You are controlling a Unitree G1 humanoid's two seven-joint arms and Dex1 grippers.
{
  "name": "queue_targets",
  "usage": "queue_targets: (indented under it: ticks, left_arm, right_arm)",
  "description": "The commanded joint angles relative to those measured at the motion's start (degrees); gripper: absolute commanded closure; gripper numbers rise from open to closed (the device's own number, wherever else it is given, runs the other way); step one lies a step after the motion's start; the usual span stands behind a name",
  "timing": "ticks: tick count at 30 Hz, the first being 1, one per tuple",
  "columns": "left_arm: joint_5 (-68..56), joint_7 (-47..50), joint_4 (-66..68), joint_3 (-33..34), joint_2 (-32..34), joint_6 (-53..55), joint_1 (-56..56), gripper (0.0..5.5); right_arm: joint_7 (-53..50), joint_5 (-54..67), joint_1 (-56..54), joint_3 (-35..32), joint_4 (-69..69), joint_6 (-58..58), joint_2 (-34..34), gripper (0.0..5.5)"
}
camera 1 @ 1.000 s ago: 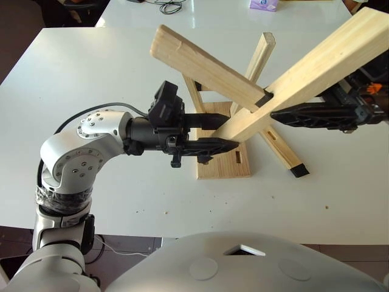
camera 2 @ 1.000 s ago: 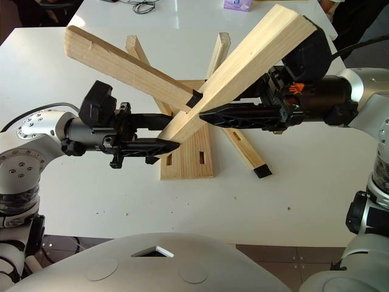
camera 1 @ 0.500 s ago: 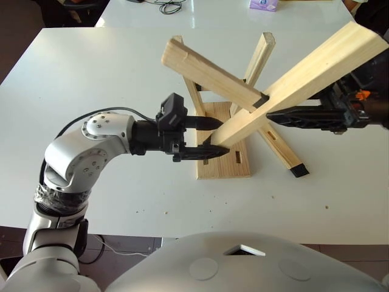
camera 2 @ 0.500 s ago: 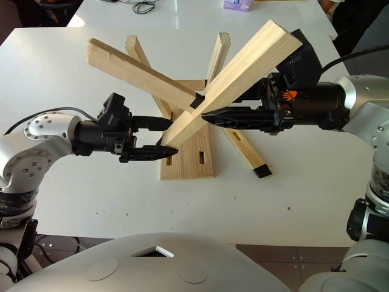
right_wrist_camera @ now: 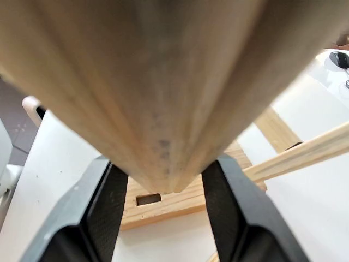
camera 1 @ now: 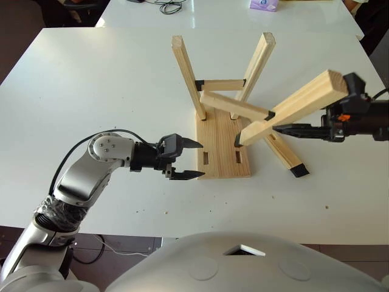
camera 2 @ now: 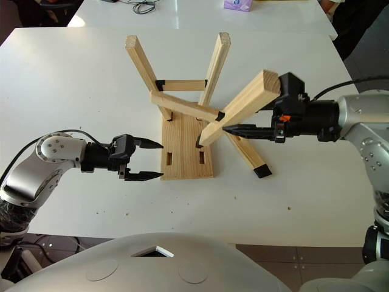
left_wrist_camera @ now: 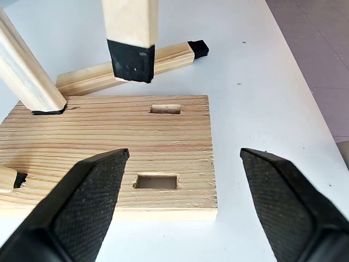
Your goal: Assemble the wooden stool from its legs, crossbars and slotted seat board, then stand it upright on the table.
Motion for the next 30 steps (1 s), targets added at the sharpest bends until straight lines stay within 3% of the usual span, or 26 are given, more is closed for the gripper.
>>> queue_targets:
  ticks: [1, 30]
  left_arm:
    - [0.8, -0.7, -0.3, 0.2, 0.4, -0.6, 0.7, 1.7]
    - [0.2, -3.7, -1.8, 1.0, 1.3, -0.5, 1.9, 1.7]
  right_arm:
    - [1.5, -3.8, 1.4, 2.2, 0.6, -4.4, 0.9, 3.49]
    - [4.3, -7.6, 8.7, 3.3, -0.5, -8.4, -1.0, 3.49]
